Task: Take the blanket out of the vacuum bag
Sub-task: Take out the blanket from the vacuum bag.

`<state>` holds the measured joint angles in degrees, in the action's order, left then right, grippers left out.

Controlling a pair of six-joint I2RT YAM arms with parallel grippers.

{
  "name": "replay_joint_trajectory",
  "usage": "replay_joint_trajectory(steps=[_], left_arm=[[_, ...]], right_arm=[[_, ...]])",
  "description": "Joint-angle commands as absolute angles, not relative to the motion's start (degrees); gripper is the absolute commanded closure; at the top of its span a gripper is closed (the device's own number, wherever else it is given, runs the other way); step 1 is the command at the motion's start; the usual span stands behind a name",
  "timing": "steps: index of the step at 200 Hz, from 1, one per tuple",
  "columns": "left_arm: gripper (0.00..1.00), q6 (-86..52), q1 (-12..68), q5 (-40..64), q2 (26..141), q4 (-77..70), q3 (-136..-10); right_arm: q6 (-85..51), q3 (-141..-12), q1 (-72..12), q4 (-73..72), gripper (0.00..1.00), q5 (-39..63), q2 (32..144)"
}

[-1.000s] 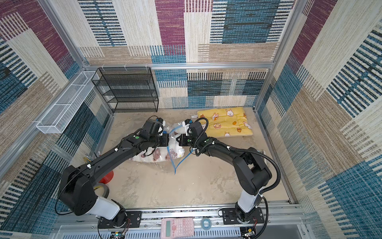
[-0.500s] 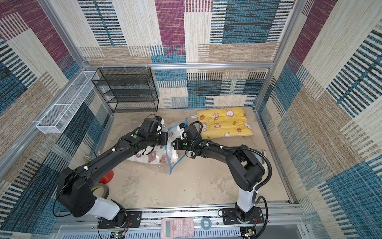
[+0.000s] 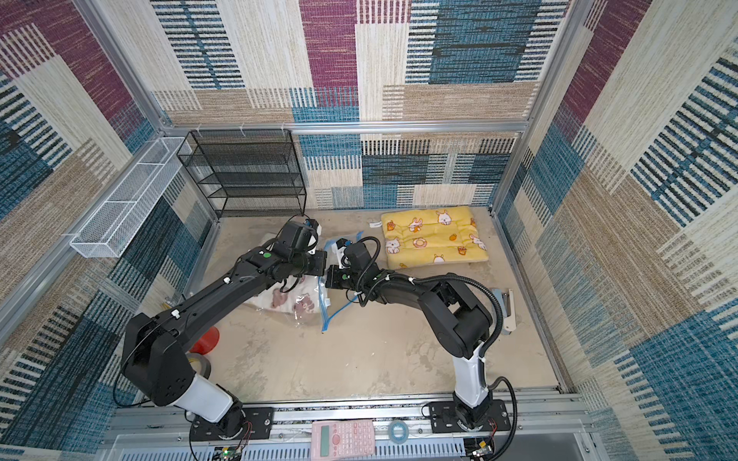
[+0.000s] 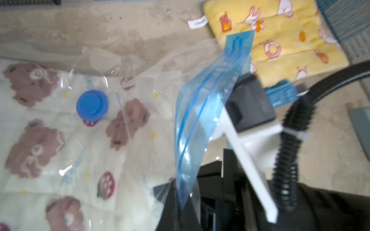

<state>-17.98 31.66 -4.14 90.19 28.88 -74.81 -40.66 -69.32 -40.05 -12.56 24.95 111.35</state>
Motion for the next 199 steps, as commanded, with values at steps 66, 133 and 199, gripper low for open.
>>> replay_joint_trajectory(steps=[66, 133, 199], left_arm=[[1.00, -20.1, 31.3, 2.9, 90.7, 24.9, -73.1], [1.00, -19.2, 31.0, -0.2, 89.3, 24.9, -72.4], [1.00, -18.7, 31.0, 1.1, 91.6, 26.1, -73.5]], right_arm=[[-36.4, -73.0, -40.2, -8.6, 1.00, 19.3, 111.8], [-37.6, -68.4, -38.5, -10.6, 1.00, 25.5, 108.1], [-35.1, -66.0, -37.0, -8.0, 1.00, 19.4, 103.1]])
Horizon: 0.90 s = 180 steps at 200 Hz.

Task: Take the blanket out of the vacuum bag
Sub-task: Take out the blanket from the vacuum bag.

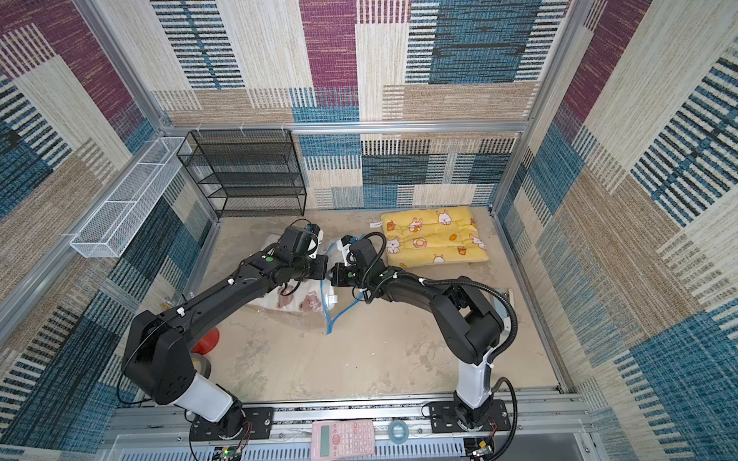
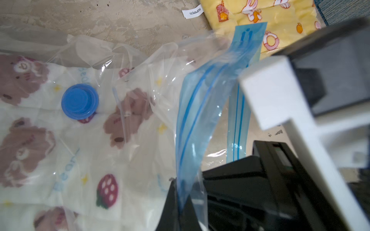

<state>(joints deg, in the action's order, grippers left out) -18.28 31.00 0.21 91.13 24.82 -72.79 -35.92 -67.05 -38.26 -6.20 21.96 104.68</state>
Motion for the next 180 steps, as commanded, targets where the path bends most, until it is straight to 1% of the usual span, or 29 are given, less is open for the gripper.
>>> replay_joint_trajectory(steps=[1, 32, 47, 81, 120, 151, 180], left_arm=[[1.00, -18.8, 31.0, 1.2, 91.6, 26.0, -73.5], [1.00, -18.8, 30.9, 1.2, 91.3, 25.9, -73.5], [1.00, -18.9, 30.9, 1.0, 91.1, 25.8, -73.2], [1.00, -19.2, 30.7, 1.1, 91.1, 25.9, -73.2], [1.00, -20.5, 30.7, 2.4, 91.2, 25.1, -72.6], [1.00, -20.8, 30.7, 2.6, 91.8, 26.0, -73.4], [1.00, -20.7, 30.6, 2.2, 91.8, 26.0, -73.3]], right_arm=[[-35.2, -65.9, -36.9, -8.1, 1.00, 19.5, 103.1], [-37.2, -64.1, -34.1, -9.3, 1.00, 21.6, 102.8], [-37.2, -64.0, -34.0, -9.1, 1.00, 21.4, 102.6], [-37.5, -64.0, -35.2, -8.8, 1.00, 24.7, 103.0], [-36.6, -63.4, -39.1, -8.1, 1.00, 23.0, 102.2], [-34.5, -63.2, -38.7, -6.6, 1.00, 18.7, 101.1], [-34.5, -62.6, -35.3, -7.1, 1.00, 19.5, 100.6]])
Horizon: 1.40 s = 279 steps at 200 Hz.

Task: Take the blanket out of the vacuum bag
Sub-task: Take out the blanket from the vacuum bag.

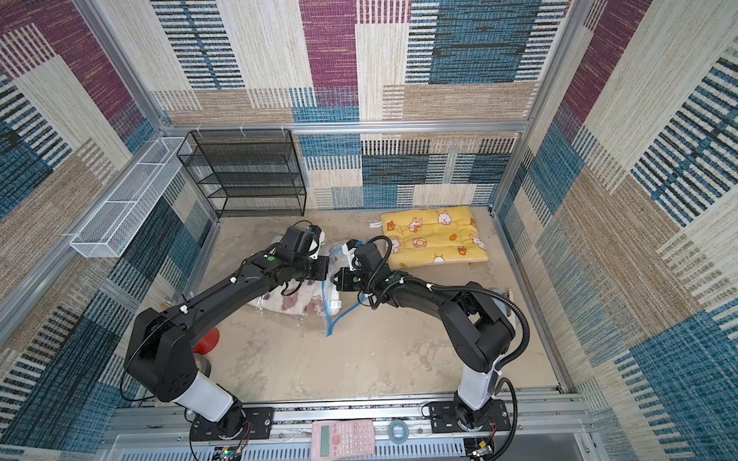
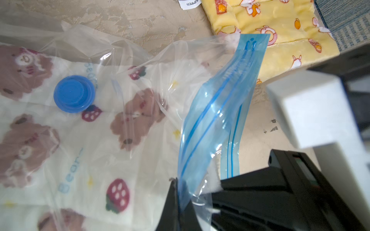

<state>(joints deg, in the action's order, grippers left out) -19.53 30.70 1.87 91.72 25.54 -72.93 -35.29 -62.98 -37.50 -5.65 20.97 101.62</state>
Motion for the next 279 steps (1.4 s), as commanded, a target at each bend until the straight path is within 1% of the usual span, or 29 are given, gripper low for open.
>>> replay_joint_trajectory(steps=[1, 31, 45, 60, 110, 148, 179, 221, 244, 263, 279], left_arm=[[1.00, -20.7, 30.6, 2.2, 91.8, 26.0, -73.3], [1.00, -20.7, 30.6, 1.8, 92.0, 26.3, -73.5], [1.00, -20.6, 30.5, 1.8, 92.2, 26.5, -73.6], [1.00, -20.7, 30.5, 1.6, 92.3, 26.6, -73.7], [1.00, -20.9, 30.1, 1.0, 92.5, 26.9, -73.8], [1.00, -20.8, 30.1, 0.6, 92.9, 27.2, -74.1], [1.00, -20.6, 30.1, 0.3, 93.2, 27.5, -74.3], [1.00, -20.6, 30.0, 0.3, 93.3, 27.6, -74.4], [1.00, -20.7, 30.0, 0.3, 93.4, 27.6, -74.5], [1.00, -20.6, 29.8, 0.3, 93.7, 27.6, -74.5], [1.00, -20.5, 29.8, 0.1, 93.7, 27.7, -74.5]], right_arm=[[-34.5, -62.6, -35.1, -7.2, 1.00, 19.5, 100.6], [-35.5, -61.6, -33.4, -8.2, 1.00, 19.7, 98.8], [-35.9, -60.8, -33.7, -9.7, 1.00, 21.8, 98.0], [-35.8, -60.5, -34.7, -9.8, 1.00, 24.0, 97.8], [-35.0, -59.1, -38.1, -7.5, 1.00, 24.3, 96.6], [-32.0, -59.9, -37.0, -4.3, 1.00, 17.6, 94.6], [-33.6, -58.6, -34.0, -6.6, 1.00, 18.9, 92.9], [-34.9, -56.4, -33.8, -8.6, 1.00, 19.3, 90.8], [-34.0, -56.4, -35.5, -8.8, 1.00, 22.0, 91.4], [-32.2, -57.6, -37.9, -6.8, 1.00, 22.0, 92.2], [-32.1, -56.9, -38.4, -6.7, 1.00, 21.6, 91.5]])
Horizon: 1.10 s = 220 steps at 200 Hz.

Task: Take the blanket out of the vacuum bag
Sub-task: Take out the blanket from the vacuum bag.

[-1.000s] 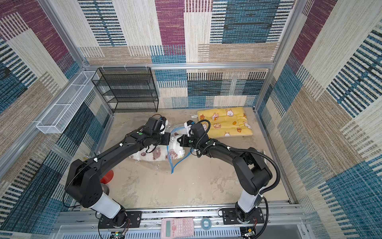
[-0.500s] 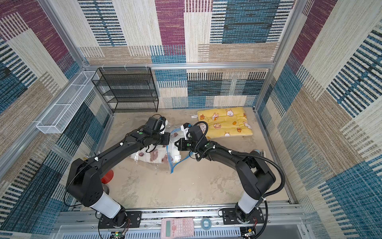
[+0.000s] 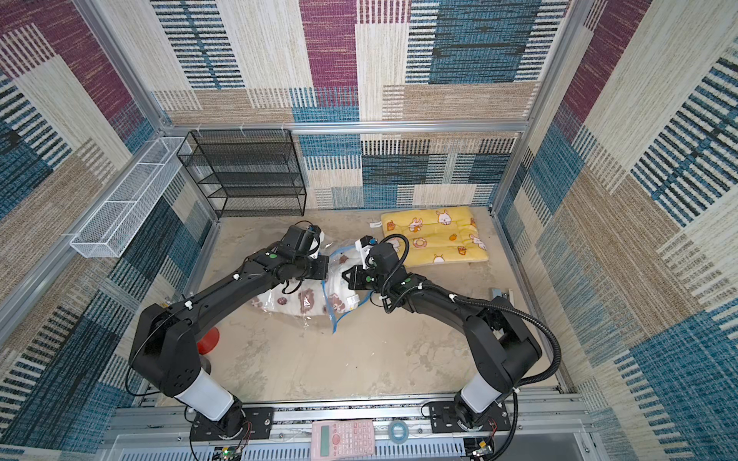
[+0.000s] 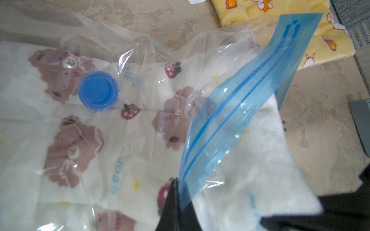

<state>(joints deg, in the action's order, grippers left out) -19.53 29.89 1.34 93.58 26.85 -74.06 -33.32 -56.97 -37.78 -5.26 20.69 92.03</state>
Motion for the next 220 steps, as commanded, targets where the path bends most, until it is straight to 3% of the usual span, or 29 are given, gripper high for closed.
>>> replay_joint_trajectory(steps=[1, 47, 110, 171, 220], left_arm=[[1.00, -20.5, 29.8, 0.0, 93.7, 27.7, -74.5], [1.00, -20.6, 29.7, 0.2, 93.9, 27.7, -74.6], [1.00, -20.4, 29.5, 0.0, 94.0, 27.8, -74.7], [1.00, -20.7, 29.4, 0.4, 94.0, 27.8, -74.8], [1.00, -20.7, 29.3, 0.5, 93.8, 27.8, -74.9]], right_arm=[[-32.1, -56.8, -38.4, -6.7, 1.00, 21.5, 91.4], [-28.0, -57.4, -37.7, -2.3, 1.00, 13.4, 89.1], [-28.6, -55.9, -32.8, -2.3, 1.00, 14.0, 84.9], [-26.4, -56.7, -32.9, -2.7, 1.00, 25.8, 84.6], [-22.9, -60.6, -37.0, 0.2, 1.00, 26.7, 87.5]])
